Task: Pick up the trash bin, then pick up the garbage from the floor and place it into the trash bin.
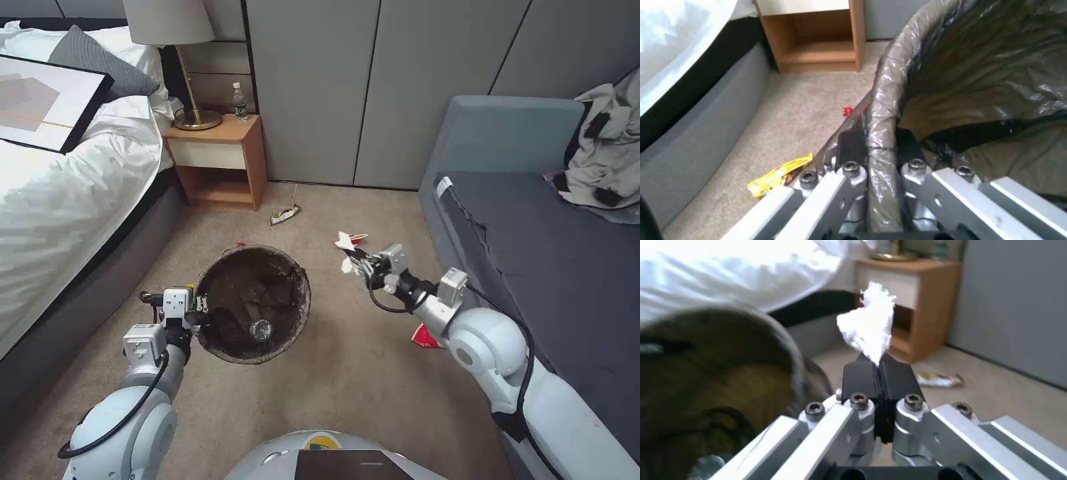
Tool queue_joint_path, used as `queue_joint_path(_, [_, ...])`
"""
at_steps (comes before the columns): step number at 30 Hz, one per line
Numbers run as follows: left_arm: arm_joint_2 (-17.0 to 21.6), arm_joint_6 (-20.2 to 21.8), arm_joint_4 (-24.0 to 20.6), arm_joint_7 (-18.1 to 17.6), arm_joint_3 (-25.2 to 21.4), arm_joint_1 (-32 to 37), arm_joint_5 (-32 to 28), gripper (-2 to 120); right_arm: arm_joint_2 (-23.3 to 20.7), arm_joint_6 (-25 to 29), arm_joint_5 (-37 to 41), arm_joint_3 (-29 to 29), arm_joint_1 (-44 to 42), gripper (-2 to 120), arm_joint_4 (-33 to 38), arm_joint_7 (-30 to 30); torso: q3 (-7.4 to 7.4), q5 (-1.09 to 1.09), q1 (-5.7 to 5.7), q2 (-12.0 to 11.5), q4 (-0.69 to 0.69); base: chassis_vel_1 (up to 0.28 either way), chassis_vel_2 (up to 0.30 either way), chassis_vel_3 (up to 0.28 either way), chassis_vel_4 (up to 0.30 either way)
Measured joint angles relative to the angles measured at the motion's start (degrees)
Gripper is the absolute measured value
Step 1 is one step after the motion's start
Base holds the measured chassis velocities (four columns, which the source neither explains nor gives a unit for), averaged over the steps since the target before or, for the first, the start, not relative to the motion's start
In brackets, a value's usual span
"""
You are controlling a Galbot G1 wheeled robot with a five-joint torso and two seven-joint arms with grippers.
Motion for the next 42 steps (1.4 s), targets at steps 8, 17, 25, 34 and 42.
queue_joint_path(8, [0.5,0.5,0.1,0.0,0.7,-0.4,0.3,3,0.4,-1.9,0.9,-9.4,7.5,0,-0.3,0.5,0.0,-0.01,0.0,0.0,0.01,0.0,0.0,0.0,0.0])
queue_joint_path(17, [1.2,1.5,0.1,0.0,0.8,-0.5,0.2,3,1.5,-4.9,0.8,-19.7,12.3,0,-0.7,3.5,0.0,-0.01,0.0,0.0,0.01,0.0,0.0,0.0,0.0])
queue_joint_path(25, [0.7,1.9,0.1,-0.1,1.2,-0.7,0.4,3,1.8,-7.1,0.4,-27.2,14.7,0,-1.1,7.9,0.0,-0.01,0.0,0.0,0.01,0.0,0.0,0.0,0.0])
queue_joint_path(34, [0.3,1.9,0.0,-0.1,1.4,-0.7,0.6,3,3.0,-9.5,-1.4,-30.2,16.0,19,-2.2,10.7,0.0,-0.01,0.0,0.0,0.0,0.0,0.0,0.0,0.0])
queue_joint_path(42, [0.3,1.9,0.0,-0.1,1.4,-0.8,0.6,3,5.0,-9.8,-1.6,-32.3,17.3,46,-3.1,14.0,0.0,-0.01,0.0,0.0,0.0,0.0,0.0,0.0,0.0])
